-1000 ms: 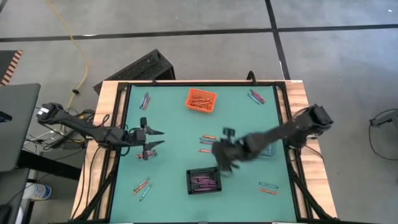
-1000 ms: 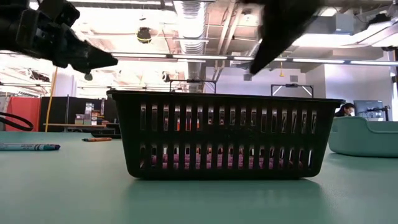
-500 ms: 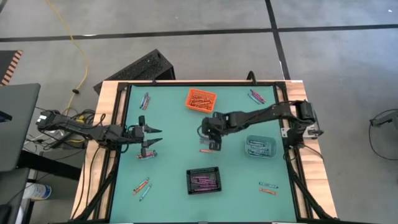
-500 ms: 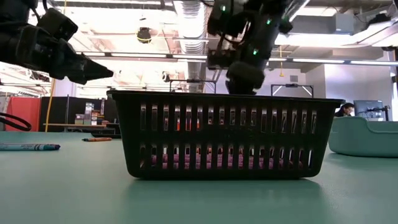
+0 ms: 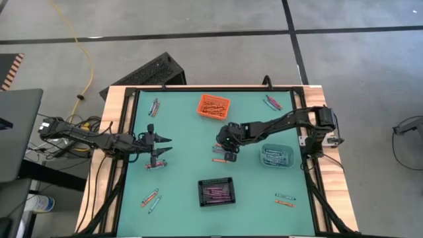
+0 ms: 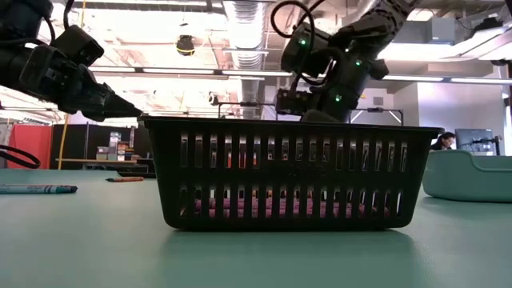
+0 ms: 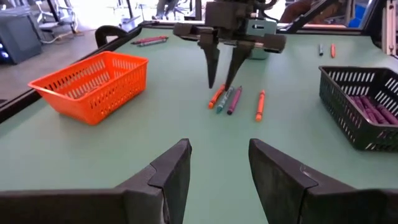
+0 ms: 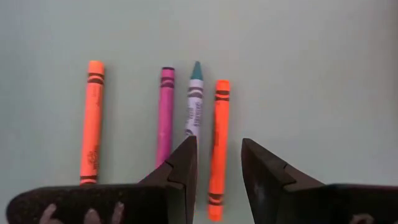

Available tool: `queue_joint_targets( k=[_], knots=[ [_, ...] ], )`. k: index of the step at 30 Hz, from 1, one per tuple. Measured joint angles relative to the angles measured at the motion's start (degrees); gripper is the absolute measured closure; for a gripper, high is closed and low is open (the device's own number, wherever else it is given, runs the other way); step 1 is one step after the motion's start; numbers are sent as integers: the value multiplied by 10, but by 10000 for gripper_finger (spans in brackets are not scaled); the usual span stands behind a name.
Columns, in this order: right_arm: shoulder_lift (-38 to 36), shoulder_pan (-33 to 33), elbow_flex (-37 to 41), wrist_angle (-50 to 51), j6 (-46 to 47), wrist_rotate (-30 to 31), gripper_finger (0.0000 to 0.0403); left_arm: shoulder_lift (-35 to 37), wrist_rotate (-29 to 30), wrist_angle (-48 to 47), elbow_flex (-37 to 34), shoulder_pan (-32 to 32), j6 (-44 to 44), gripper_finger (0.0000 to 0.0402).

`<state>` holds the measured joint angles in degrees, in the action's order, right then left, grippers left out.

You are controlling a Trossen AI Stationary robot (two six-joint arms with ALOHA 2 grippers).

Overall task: Sort crayons
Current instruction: Put the orange crayon into the orange bin

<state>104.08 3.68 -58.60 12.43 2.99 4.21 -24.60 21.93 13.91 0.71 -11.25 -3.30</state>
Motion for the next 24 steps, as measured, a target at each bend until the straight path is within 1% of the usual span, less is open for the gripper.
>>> queue_joint_targets(
  k=[6, 13, 18, 24],
  knots=[
    [2, 2, 22, -38, 11, 0, 285, 0, 0, 0, 0, 0, -5, 249],
    [2, 1, 25, -37, 15, 0, 289, 0, 2, -1, 0, 0, -4, 249],
    [2, 3, 27, -23, 15, 0, 325, 0, 2, -5, 0, 0, -4, 249],
    [-1, 3, 54, -37, 34, 3, 370, 0, 1, -30, 0, 0, -4, 249]
  ],
)
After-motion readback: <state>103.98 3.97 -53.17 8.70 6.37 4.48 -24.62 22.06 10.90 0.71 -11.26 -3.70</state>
